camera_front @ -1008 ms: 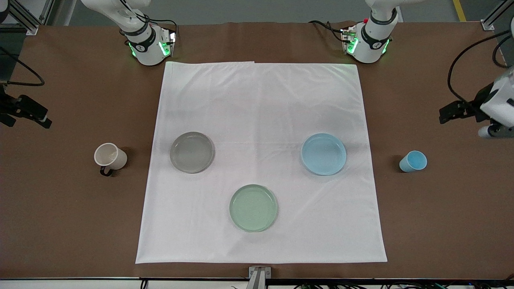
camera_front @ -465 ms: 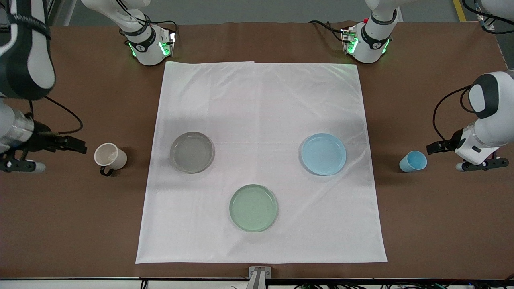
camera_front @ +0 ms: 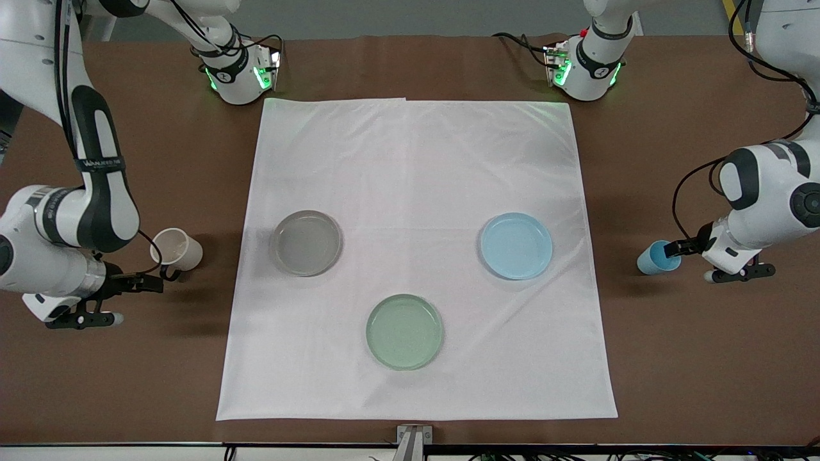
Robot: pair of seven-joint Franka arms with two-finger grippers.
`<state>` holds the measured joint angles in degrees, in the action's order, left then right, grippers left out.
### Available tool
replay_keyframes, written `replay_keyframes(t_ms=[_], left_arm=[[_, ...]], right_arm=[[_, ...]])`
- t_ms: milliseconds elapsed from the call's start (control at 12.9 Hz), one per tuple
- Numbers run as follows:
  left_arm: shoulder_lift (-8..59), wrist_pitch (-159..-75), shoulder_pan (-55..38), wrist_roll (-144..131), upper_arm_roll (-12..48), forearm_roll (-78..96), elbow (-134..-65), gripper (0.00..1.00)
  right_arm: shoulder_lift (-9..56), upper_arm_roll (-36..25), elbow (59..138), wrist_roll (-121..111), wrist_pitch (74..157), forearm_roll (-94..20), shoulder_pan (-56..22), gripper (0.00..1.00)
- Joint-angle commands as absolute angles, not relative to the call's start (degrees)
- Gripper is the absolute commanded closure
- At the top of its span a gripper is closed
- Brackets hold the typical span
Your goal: Place blue cup in blue plate and white mug in gray plate
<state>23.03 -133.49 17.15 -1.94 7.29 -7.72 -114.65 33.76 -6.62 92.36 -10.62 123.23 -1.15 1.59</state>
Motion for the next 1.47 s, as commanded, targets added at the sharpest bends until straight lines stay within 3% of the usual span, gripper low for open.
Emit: replay_keyframes(t_ms=[0,310,465,775,1163,1395], left_arm=[[23.64,-134.21,17.49,-2.63,7.65,-8.26,-114.87,0.56],[23.65,-134.03,17.14,-2.64,8.26,-8.0,-114.87,0.99],[22.24,-132.9,17.22,-2.81,10.71,-7.65,-114.87,1.0],[17.85,-125.44,17.23,-12.35,18.96,-7.47,-114.0,1.0],[18.36,-124.01,16.61,-32.57,30.48,-7.47,-113.99,1.0],[20.91,-124.1,13.02,-41.37,31.9,-7.47,-112.77,1.0]], right_arm=[[32.61,-5.98,99.91,-11.6,130.75,-1.67,2.02,0.0],[32.35,-5.98,105.28,-11.43,134.12,-3.68,2.55,0.03],[31.91,-5.98,106.78,-11.34,133.69,-4.74,2.55,0.1],[31.38,-6.06,107.23,-11.08,133.59,-4.75,2.9,0.41],[31.11,-6.15,106.96,-10.64,133.68,-5.19,3.78,0.57],[31.11,-6.15,107.14,-10.55,133.68,-5.71,3.87,0.65]])
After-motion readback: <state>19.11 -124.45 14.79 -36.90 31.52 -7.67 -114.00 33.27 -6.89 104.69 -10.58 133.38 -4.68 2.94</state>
